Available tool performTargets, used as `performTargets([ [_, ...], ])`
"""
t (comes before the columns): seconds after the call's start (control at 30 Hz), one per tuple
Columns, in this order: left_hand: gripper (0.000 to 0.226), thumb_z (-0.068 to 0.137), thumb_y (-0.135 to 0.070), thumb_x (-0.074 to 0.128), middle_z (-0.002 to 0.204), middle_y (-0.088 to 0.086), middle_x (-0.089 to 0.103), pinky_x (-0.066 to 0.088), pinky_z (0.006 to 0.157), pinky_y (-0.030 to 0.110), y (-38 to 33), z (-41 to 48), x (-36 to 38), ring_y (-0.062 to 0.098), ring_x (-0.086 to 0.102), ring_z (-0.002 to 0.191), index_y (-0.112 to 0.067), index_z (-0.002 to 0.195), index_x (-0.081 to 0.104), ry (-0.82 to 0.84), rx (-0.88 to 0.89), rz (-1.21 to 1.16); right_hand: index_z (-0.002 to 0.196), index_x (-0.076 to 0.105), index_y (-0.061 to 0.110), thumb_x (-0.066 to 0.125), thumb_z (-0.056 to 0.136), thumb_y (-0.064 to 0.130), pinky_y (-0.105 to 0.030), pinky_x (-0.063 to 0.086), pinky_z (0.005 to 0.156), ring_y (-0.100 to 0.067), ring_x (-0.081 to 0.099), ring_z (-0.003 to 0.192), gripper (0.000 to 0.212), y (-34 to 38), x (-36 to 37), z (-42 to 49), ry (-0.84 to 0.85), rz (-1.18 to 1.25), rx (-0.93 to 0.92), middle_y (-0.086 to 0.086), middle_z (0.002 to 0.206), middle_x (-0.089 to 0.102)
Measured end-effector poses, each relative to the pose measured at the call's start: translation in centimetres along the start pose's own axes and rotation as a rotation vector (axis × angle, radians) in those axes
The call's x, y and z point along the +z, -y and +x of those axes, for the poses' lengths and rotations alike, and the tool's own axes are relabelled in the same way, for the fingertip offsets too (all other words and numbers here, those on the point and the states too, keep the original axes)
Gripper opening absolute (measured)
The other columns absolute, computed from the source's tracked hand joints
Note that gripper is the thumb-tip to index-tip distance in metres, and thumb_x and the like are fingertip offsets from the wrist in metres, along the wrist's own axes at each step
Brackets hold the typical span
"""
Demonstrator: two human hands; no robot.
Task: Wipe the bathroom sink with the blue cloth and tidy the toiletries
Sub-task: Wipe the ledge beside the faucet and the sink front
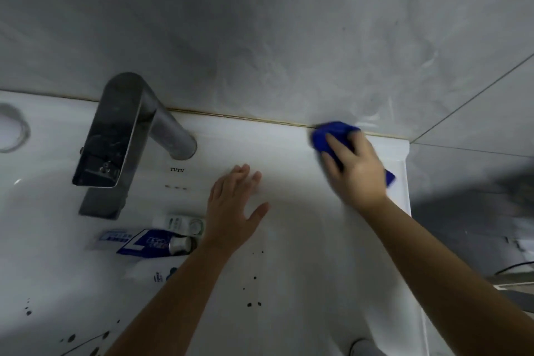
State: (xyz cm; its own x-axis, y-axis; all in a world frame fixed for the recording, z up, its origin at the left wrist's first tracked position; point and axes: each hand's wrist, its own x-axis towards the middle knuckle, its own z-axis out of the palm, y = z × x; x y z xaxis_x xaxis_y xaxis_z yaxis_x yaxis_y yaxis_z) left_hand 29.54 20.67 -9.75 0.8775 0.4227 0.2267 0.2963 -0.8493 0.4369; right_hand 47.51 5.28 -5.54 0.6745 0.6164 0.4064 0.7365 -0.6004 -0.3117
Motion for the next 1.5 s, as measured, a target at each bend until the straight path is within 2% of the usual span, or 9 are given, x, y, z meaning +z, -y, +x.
performTargets([
  [0.1,0.056,0.084,-0.051,0.046,0.132,0.011,0.051,0.021,0.104,0.03,0.3,-0.2,0.2,0.023,0.036,0.126,-0.018,0.129,0.05,0.021,-0.009,0.036,0.105,0.066,0.006,0.051,0.084,0.028,-0.034,0.049,0.051,-0.036,0.058,0.073,0.034,4.3,3.9,4.3,0.035,-0.005,-0.284,-0.021,0.094,0.061],
  [0.2,0.055,0.084,-0.053,0.044,0.131,0.012,0.052,0.02,0.104,0.028,0.4,-0.1,0.4,0.023,0.038,0.125,-0.019,0.128,0.048,0.023,-0.011,0.066,0.106,0.066,0.008,0.048,0.085,0.029,-0.033,0.047,0.049,-0.034,0.059,0.072,0.035,5.1,4.3,5.0,0.071,-0.057,-0.362,-0.018,0.097,0.062],
  [0.43,0.066,0.087,-0.063,0.033,0.124,0.015,0.055,0.03,0.096,0.034,-0.6,0.2,-0.1,0.025,0.04,0.12,-0.012,0.121,0.056,0.033,-0.028,0.125,0.112,0.064,0.006,0.048,0.085,0.035,-0.038,0.05,0.057,-0.04,0.06,0.077,0.043,-6.2,-3.7,-2.8,-0.009,-0.058,0.211,-0.023,0.105,0.056],
  [0.57,0.072,0.085,-0.067,0.031,0.126,0.02,0.052,0.037,0.096,0.044,-2.6,0.3,-0.4,0.03,0.038,0.122,-0.009,0.119,0.058,0.03,-0.067,0.113,0.105,0.068,0.008,0.044,0.082,0.038,-0.034,0.048,0.049,-0.035,0.059,0.072,0.044,-3.2,-5.5,-9.1,0.141,-0.012,0.081,-0.017,0.095,0.059],
  [0.7,0.06,0.084,-0.059,0.043,0.129,0.014,0.053,0.034,0.101,0.044,-4.8,0.5,0.6,0.027,0.04,0.122,-0.013,0.121,0.056,0.091,0.105,0.064,0.104,0.069,0.012,0.049,0.083,0.034,-0.029,0.046,0.046,-0.027,0.058,0.073,0.036,-2.5,-5.6,-9.7,0.169,0.026,-0.086,-0.011,0.088,0.059],
  [0.9,0.051,0.085,-0.05,0.047,0.125,0.013,0.057,0.028,0.102,0.035,-4.7,0.8,2.4,0.027,0.046,0.117,-0.015,0.119,0.06,0.041,0.129,-0.015,0.099,0.068,0.011,0.048,0.082,0.033,-0.03,0.044,0.051,-0.034,0.055,0.072,0.035,-3.6,-3.3,-3.8,0.076,-0.005,0.128,-0.015,0.09,0.057],
  [1.07,0.057,0.084,-0.053,0.043,0.13,0.012,0.054,0.033,0.101,0.041,-4.9,0.6,1.8,0.025,0.041,0.121,-0.015,0.124,0.058,0.13,0.111,-0.007,0.104,0.068,0.015,0.054,0.084,0.033,-0.03,0.049,0.053,-0.026,0.057,0.077,0.03,-3.2,-6.8,-12.0,0.195,0.118,-0.154,-0.008,0.094,0.057],
  [1.27,0.064,0.082,-0.055,0.043,0.139,0.011,0.046,0.024,0.107,0.038,-6.2,-0.8,-0.1,0.024,0.03,0.131,-0.013,0.128,0.054,0.131,0.159,-0.025,0.102,0.068,0.007,0.054,0.082,0.027,-0.033,0.046,0.056,-0.04,0.056,0.08,0.031,-4.7,-4.2,-5.3,0.052,-0.046,0.245,-0.021,0.096,0.056],
  [1.5,0.055,0.081,-0.048,0.048,0.132,0.011,0.053,0.026,0.102,0.031,-8.2,-8.7,-0.3,0.02,0.036,0.123,-0.009,0.117,0.062,0.225,0.172,-0.158,0.106,0.068,0.011,0.049,0.085,0.036,-0.032,0.05,0.065,-0.029,0.056,0.079,0.037,-2.1,-8.7,-18.1,0.094,0.044,0.207,-0.013,0.095,0.052],
])
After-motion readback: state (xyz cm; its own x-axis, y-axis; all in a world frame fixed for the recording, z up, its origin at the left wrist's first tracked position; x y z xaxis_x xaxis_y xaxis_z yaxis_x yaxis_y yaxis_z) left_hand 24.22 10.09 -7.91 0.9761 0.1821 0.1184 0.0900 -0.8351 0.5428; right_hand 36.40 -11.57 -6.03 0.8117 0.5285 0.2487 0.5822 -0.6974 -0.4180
